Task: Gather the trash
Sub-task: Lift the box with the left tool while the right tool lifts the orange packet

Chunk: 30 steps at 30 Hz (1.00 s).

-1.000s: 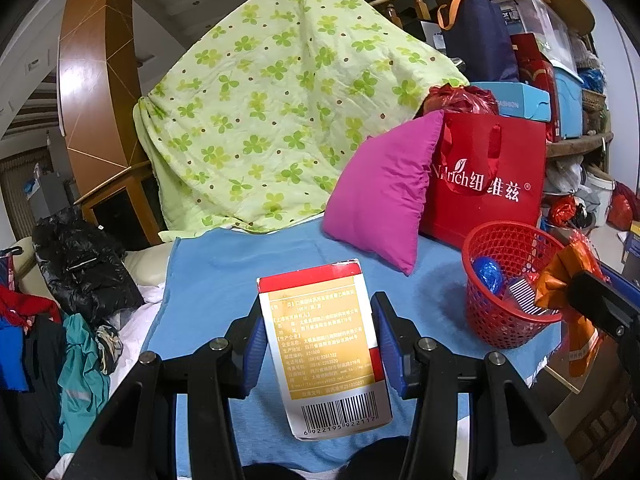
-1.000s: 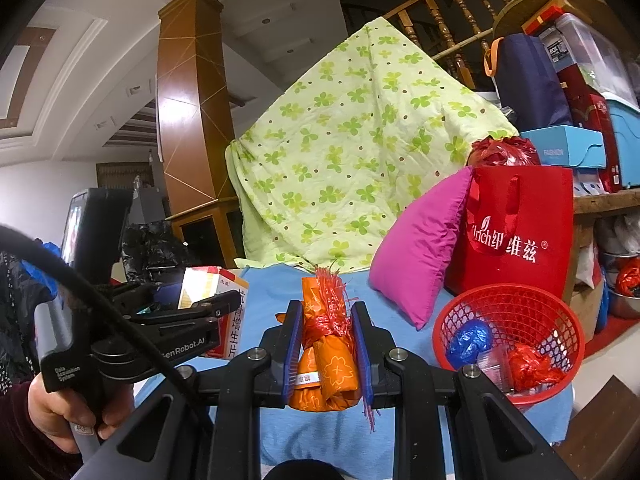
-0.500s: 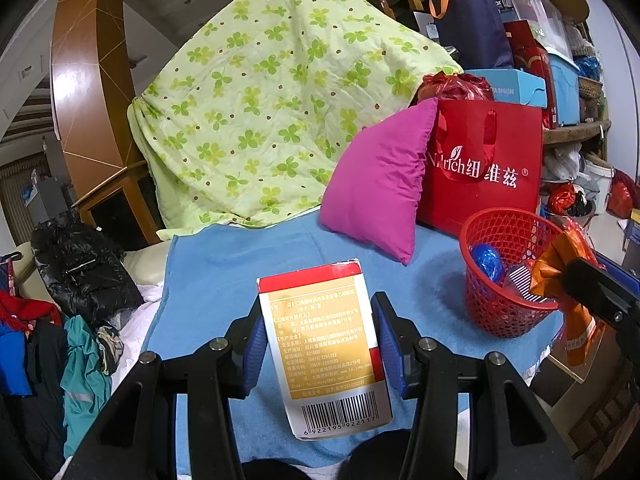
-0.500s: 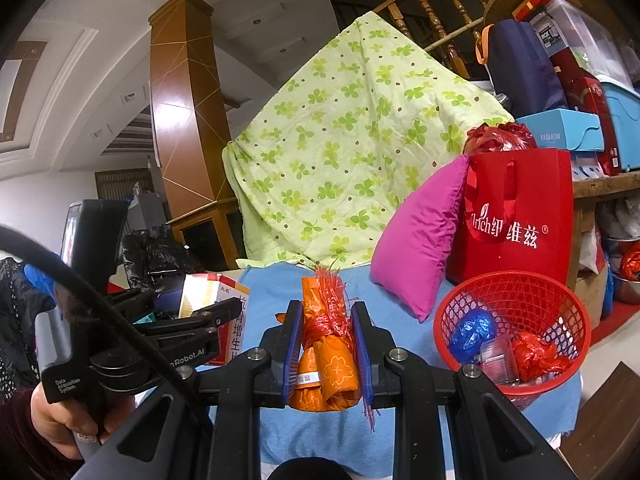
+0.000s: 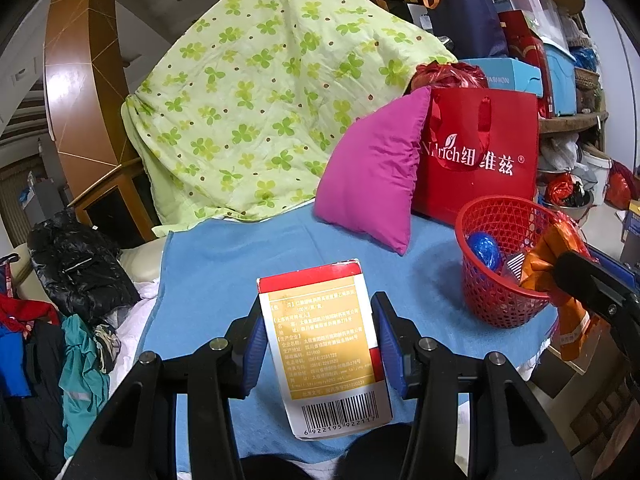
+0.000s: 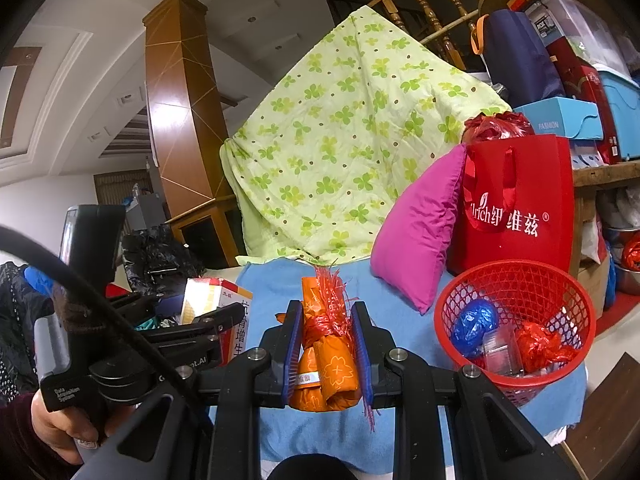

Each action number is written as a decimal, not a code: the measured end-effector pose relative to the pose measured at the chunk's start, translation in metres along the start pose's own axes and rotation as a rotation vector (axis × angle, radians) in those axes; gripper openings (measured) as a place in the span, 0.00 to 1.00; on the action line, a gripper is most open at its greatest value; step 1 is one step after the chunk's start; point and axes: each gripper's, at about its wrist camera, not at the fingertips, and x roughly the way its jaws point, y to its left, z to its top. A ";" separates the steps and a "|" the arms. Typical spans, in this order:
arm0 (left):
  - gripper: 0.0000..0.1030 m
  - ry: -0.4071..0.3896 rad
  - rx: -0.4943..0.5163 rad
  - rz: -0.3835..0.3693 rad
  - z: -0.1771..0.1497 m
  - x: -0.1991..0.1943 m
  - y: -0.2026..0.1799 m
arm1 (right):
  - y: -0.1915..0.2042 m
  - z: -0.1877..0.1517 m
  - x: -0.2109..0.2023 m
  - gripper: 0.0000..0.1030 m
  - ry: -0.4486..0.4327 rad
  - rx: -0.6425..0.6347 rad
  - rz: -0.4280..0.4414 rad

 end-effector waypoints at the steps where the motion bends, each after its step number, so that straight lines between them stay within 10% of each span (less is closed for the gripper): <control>1: 0.51 0.002 0.002 -0.001 0.000 0.001 -0.001 | -0.001 0.000 0.000 0.25 0.001 0.001 -0.001; 30: 0.51 0.034 0.025 -0.018 -0.007 0.012 -0.016 | -0.012 -0.010 0.004 0.25 0.018 0.040 -0.003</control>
